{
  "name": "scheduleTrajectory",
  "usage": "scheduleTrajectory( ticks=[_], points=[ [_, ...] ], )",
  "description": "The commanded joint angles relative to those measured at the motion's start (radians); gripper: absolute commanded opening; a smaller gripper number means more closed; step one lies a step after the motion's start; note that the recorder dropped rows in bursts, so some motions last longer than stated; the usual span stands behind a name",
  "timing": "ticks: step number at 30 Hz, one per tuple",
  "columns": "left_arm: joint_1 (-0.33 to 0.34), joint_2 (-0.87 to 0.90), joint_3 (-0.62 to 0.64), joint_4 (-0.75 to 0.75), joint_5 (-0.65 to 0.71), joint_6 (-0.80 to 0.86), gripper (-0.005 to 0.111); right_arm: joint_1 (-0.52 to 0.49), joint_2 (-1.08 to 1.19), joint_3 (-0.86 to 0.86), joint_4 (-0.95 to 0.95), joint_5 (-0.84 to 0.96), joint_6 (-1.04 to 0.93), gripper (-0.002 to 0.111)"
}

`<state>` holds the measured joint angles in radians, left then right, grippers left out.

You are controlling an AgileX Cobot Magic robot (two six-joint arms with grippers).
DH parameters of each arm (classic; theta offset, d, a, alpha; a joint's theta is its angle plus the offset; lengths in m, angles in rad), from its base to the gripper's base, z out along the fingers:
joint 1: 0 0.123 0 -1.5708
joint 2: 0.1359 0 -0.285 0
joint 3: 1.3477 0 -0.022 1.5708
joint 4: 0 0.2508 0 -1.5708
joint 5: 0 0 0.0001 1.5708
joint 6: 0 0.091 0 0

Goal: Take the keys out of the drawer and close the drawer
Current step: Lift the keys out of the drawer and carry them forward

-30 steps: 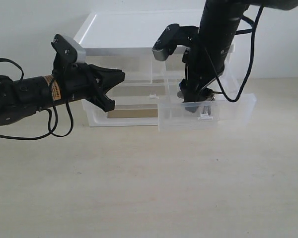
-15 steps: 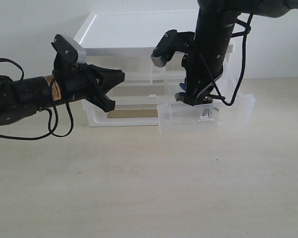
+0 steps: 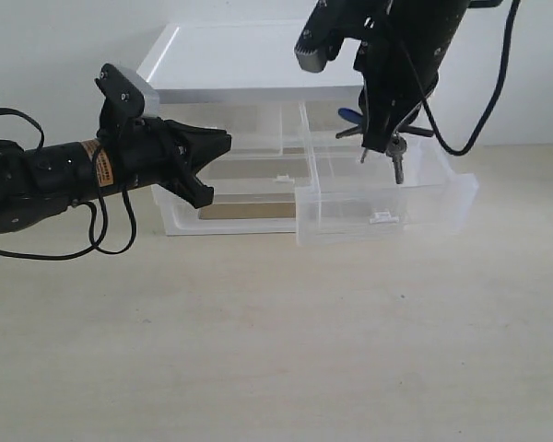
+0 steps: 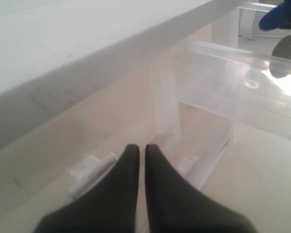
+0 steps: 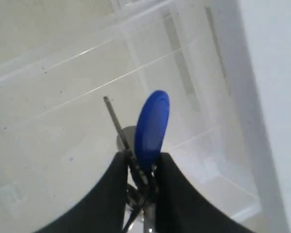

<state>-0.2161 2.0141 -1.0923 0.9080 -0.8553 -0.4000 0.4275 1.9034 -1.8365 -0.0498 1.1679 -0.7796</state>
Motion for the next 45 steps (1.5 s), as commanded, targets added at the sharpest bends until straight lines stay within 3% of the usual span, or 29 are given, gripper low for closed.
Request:
scheduleTrajectory(
  ticks=[1, 7, 21, 30, 37, 42, 45],
  points=[
    [0.019, 0.036, -0.072, -0.160, 0.102, -0.011, 0.004, -0.008, -0.059, 0.000, 0.010, 0.011, -0.012, 0.000],
    [0.019, 0.036, -0.072, -0.160, 0.099, -0.011, 0.004, 0.033, -0.132, 0.000, 0.043, 0.014, -0.012, 0.000],
    [0.019, 0.036, -0.072, -0.160, 0.098, -0.011, 0.004, 0.297, -0.185, 0.004, 0.085, 0.053, 0.076, 0.000],
    [0.019, 0.036, -0.072, -0.160, 0.098, -0.011, 0.004, 0.305, -0.185, 0.240, 0.189, 0.017, 0.063, 0.000],
    [0.019, 0.036, -0.072, -0.160, 0.100, -0.011, 0.004, 0.305, -0.172, 0.431, 0.258, -0.124, 0.029, 0.000],
    [0.019, 0.036, -0.072, -0.160, 0.100, -0.011, 0.004, 0.305, -0.107, 0.465, 0.262, -0.148, 0.019, 0.000],
    [0.019, 0.036, -0.072, -0.160, 0.100, -0.011, 0.004, 0.305, -0.077, 0.465, 0.262, -0.153, 0.019, 0.007]
  ],
)
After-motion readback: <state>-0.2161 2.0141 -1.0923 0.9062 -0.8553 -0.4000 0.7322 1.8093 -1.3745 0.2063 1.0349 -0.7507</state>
